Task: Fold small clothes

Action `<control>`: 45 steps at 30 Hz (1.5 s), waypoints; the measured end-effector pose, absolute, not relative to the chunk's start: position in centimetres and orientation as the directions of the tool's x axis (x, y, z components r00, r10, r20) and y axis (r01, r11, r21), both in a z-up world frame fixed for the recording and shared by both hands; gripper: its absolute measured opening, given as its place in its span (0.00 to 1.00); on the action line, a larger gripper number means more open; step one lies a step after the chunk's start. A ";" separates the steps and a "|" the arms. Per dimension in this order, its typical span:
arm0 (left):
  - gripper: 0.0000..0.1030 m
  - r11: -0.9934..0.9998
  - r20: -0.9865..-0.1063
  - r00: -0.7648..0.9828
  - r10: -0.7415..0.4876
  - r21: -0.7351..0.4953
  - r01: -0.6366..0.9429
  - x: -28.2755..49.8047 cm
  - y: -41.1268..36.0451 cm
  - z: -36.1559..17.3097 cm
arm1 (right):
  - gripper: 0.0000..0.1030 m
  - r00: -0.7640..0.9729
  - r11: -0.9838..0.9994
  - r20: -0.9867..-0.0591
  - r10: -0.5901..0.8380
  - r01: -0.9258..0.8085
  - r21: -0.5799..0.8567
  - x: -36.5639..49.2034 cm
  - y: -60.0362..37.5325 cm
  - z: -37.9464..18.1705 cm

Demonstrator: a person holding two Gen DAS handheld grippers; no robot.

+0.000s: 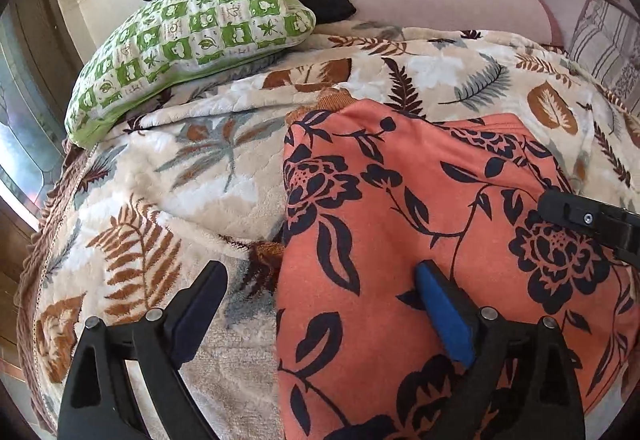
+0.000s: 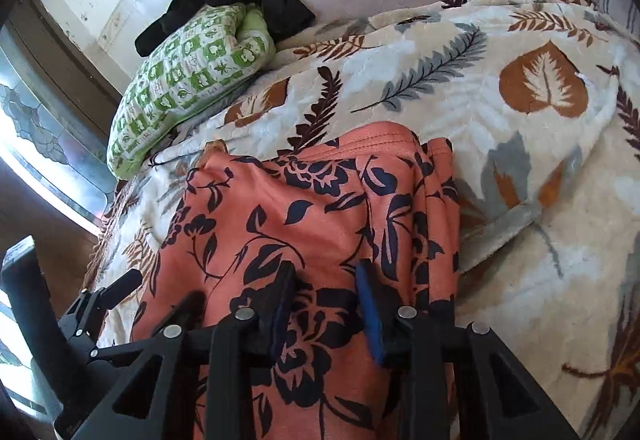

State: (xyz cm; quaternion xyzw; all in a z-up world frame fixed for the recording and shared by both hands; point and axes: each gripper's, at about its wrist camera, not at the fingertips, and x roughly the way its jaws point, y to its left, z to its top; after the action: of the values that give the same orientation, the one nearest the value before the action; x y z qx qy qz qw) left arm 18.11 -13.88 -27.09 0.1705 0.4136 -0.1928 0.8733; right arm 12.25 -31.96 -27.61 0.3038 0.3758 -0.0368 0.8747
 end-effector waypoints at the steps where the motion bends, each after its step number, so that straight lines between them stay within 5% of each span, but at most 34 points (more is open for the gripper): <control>1: 0.92 0.874 -0.782 0.593 -0.194 0.138 0.467 17.9 -13.6 -26.7 | 0.33 0.733 0.824 -0.664 0.149 0.279 0.493 11.6 -31.7 -26.8; 7: 0.98 0.866 -0.758 0.635 -0.147 0.211 0.454 14.3 -12.8 -26.8 | 0.36 0.801 0.829 -0.579 0.155 0.214 0.517 6.3 -30.4 -24.2; 10: 1.00 0.889 -0.789 0.588 -0.177 0.129 0.440 13.6 -12.0 -28.2 | 0.37 0.680 0.858 -0.715 0.165 0.258 0.444 6.3 -28.8 -27.6; 13: 1.00 0.909 -0.800 0.569 -0.191 0.074 0.409 12.0 -10.6 -26.4 | 0.36 0.692 0.912 -0.718 0.071 0.247 0.328 4.8 -27.4 -26.4; 16: 1.00 0.914 -0.733 0.656 -0.180 0.122 0.387 8.6 -9.6 -23.5 | 0.36 0.744 0.890 -0.660 0.104 0.226 0.396 2.1 -27.7 -23.4; 25: 1.00 0.936 -0.564 0.805 -0.182 0.152 0.318 1.6 -7.9 -12.5 | 0.37 0.849 0.902 -0.521 -0.081 0.285 0.325 -5.4 -28.4 -14.5; 27: 1.00 0.939 -0.544 0.818 -0.186 0.146 0.311 0.7 -7.7 -10.4 | 0.55 0.857 0.909 -0.504 -0.108 0.290 0.298 -6.6 -27.9 -12.8; 29: 1.00 0.946 -0.516 0.839 -0.173 0.149 0.286 -0.2 -7.5 -8.6 | 0.60 0.877 0.913 -0.466 -0.119 0.281 0.296 -8.0 -27.5 -11.2; 45: 1.00 0.969 -0.385 0.906 -0.177 0.095 0.229 -5.3 -6.2 0.0 | 0.60 0.895 0.918 -0.415 -0.166 0.294 0.265 -13.4 -25.9 -6.2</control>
State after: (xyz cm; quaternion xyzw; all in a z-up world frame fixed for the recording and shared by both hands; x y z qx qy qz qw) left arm -5.27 -6.16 0.01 0.0692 0.1901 -0.1042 0.9738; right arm -13.38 -25.88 -6.20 0.1628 0.1959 -0.1199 0.9596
